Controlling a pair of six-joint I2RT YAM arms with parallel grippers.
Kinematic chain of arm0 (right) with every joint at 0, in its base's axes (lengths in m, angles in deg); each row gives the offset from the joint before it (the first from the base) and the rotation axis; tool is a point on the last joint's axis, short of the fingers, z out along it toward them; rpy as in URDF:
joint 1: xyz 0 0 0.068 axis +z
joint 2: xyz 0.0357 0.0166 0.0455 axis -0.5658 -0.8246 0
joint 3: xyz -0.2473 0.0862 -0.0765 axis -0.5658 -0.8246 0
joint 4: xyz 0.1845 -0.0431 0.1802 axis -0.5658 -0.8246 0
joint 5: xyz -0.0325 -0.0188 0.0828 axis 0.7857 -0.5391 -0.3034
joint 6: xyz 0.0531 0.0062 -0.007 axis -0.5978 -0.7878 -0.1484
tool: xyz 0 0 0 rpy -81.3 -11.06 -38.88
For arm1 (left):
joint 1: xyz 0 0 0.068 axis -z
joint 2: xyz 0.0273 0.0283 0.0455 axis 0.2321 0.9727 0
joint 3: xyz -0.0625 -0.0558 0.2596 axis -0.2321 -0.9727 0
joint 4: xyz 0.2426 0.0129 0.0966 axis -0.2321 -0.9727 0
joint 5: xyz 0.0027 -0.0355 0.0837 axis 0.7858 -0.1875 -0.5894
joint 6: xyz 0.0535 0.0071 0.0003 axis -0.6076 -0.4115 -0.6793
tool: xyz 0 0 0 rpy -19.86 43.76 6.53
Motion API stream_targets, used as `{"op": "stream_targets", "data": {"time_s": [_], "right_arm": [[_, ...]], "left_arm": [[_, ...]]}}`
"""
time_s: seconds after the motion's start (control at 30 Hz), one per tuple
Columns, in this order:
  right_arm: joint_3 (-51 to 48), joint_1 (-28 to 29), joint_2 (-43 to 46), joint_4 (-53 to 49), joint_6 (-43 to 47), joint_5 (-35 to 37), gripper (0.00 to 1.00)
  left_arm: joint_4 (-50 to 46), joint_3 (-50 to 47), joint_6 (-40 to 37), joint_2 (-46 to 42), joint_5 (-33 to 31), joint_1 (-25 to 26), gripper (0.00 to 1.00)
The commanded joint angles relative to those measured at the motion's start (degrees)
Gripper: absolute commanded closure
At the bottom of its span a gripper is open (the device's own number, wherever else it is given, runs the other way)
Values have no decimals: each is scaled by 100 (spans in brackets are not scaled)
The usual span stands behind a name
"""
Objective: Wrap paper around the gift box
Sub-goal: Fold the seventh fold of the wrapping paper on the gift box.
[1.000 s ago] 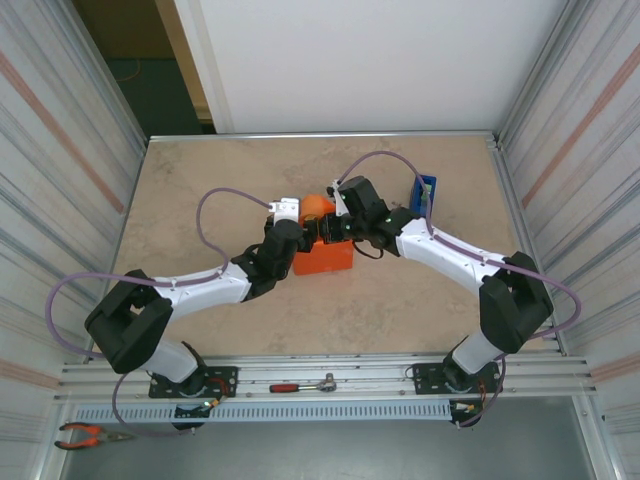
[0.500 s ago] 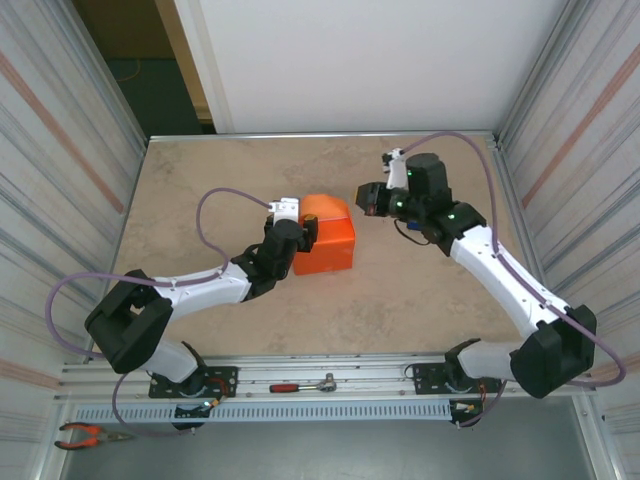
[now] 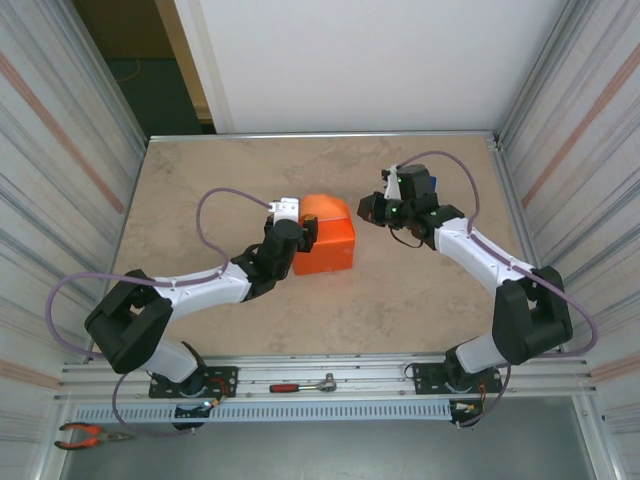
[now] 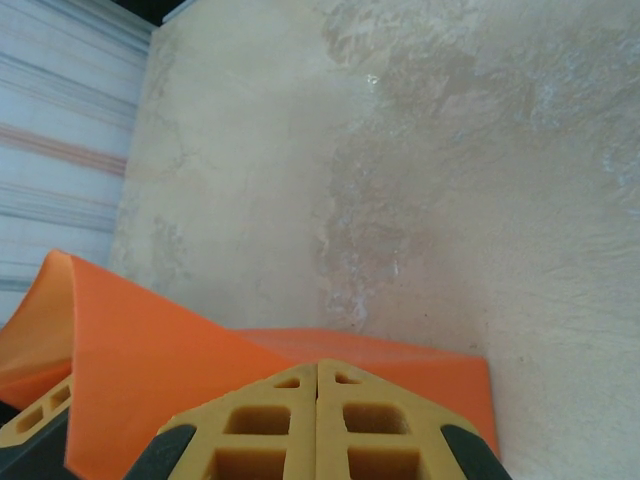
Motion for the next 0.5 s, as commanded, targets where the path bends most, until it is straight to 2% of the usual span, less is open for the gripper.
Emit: {"op": "stream_targets", "data": {"time_s": [0.0, 0.47], "right_arm": [[164, 176, -206, 245, -137, -118, 100], [173, 907, -230, -90, 252, 406, 100]], "left_arm": [[-359, -137, 5, -18, -113, 28, 34], [-293, -152, 33, 20, -113, 27, 34]]}}
